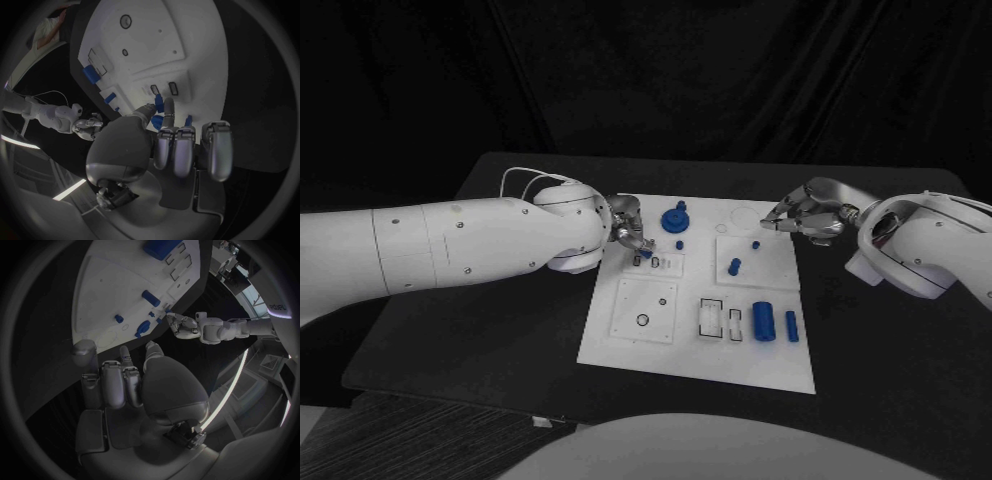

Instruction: Assemble the parts on the task board

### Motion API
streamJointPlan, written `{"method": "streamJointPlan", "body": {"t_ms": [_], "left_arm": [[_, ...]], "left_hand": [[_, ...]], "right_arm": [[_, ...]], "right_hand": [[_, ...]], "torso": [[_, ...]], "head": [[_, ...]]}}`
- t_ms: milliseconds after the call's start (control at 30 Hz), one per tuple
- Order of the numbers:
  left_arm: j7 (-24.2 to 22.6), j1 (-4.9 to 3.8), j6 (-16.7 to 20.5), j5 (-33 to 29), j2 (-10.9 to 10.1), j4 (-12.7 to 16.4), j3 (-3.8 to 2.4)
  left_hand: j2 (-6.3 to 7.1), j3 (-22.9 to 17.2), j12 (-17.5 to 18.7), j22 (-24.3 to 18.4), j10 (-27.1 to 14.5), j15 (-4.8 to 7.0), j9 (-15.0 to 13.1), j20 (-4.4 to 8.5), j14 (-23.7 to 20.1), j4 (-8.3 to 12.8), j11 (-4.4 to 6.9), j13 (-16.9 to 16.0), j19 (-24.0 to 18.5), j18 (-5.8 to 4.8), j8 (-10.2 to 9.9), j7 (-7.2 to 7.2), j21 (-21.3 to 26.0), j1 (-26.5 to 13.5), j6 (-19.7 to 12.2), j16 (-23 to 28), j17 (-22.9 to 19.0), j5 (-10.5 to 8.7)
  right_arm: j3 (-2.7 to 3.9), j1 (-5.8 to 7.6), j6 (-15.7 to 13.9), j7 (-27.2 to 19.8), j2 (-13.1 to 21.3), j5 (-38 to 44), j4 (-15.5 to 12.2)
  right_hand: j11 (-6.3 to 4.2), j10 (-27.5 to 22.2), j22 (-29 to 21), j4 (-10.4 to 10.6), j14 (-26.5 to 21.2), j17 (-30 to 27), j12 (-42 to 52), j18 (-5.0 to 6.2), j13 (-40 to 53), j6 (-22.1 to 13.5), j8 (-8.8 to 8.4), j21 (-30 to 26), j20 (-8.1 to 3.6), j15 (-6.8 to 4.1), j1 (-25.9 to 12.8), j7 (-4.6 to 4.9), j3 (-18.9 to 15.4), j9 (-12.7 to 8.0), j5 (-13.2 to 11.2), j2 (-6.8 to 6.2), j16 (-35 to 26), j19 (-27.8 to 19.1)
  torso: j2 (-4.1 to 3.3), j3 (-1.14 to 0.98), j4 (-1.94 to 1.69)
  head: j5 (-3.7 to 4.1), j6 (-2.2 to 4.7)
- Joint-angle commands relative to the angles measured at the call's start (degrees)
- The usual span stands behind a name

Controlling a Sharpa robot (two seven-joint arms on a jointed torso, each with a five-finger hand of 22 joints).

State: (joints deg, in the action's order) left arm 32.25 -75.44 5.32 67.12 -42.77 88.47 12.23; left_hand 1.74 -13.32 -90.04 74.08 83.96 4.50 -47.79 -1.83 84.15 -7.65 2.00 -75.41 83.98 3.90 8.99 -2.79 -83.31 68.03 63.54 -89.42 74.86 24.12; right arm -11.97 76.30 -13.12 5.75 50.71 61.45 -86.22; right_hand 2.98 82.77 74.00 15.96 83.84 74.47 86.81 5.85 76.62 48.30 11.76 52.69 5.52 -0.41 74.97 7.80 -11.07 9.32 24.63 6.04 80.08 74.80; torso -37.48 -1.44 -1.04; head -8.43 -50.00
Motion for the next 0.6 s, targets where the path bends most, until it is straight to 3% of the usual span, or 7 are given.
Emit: {"method": "streamJointPlan", "body": {"t_ms": [33,300,467,600], "left_arm": [[-0.6,0.51,1.6,3.2,0.4,-0.1,-0.04],[-0.8,0.99,1.9,3.5,0.6,0.3,-0.04],[-0.8,1.10,1.5,3.5,0.3,1.1,-0.04],[-0.8,1.16,1.4,3.6,0.1,1.5,-0.04]], "left_hand": [[0.24,-5.6,0.0,13.7,6.0,0.34,-1.5,0.24,5.8,0.9,0.09,-14.6,2.8,-2.24,0.8,0.98,0.2,-0.7,-0.2,-0.6,15.1,-0.19],[0.19,-5.6,0.0,13.7,6.0,0.34,-1.5,0.24,5.8,0.9,0.10,-14.6,2.9,-2.26,0.8,1.00,0.1,-0.7,-0.2,-0.6,15.1,-0.23],[0.16,-5.7,0.0,13.7,6.0,0.34,-1.5,0.24,5.8,0.9,0.11,-14.6,2.9,-2.26,0.8,1.01,0.1,-0.8,-0.2,-0.6,15.1,-0.25],[0.14,-5.7,0.0,13.7,6.0,0.35,-1.5,0.24,5.8,0.8,0.11,-14.6,2.9,-2.26,0.9,1.01,0.1,-0.8,-0.1,-0.6,15.1,-0.27]], "right_arm": [[0.05,-0.19,-1.1,0.0,0.1,0.3,-0.2],[0.05,-0.24,-1.0,0.0,0.2,0.3,-0.2],[0.05,-0.27,-1.0,0.0,0.2,0.3,-0.2],[0.05,-0.30,-0.9,0.0,0.1,0.3,-0.1]], "right_hand": [[0.18,-1.4,5.2,0.2,1.2,6.6,-2.6,1.53,7.1,-0.3,0.41,-1.2,0.00,-0.22,1.8,0.03,-1.2,-0.7,1.2,0.98,-1.0,-0.4],[0.19,-1.4,5.2,0.2,1.1,6.6,-2.6,1.54,7.0,-0.3,0.42,-1.2,0.01,-0.20,1.8,0.04,-1.2,-0.7,1.4,0.98,-1.0,-0.4],[0.19,-1.5,5.2,0.2,1.1,6.6,-2.6,1.55,7.0,-0.3,0.42,-1.3,0.01,-0.20,1.8,0.05,-1.2,-0.7,1.4,0.98,-1.0,-0.4],[0.19,-1.5,5.2,0.2,1.1,6.6,-2.6,1.55,7.0,-0.3,0.42,-1.3,0.01,-0.20,1.8,0.05,-1.2,-0.7,1.4,0.98,-1.0,-0.4]], "torso": [[0.09,-0.06,0.13],[0.04,-0.12,0.11],[-0.05,0.05,0.08],[-0.05,0.03,0.09]], "head": [[-0.03,0.00],[-0.14,0.00],[-0.25,0.00],[-0.34,0.00]]}}
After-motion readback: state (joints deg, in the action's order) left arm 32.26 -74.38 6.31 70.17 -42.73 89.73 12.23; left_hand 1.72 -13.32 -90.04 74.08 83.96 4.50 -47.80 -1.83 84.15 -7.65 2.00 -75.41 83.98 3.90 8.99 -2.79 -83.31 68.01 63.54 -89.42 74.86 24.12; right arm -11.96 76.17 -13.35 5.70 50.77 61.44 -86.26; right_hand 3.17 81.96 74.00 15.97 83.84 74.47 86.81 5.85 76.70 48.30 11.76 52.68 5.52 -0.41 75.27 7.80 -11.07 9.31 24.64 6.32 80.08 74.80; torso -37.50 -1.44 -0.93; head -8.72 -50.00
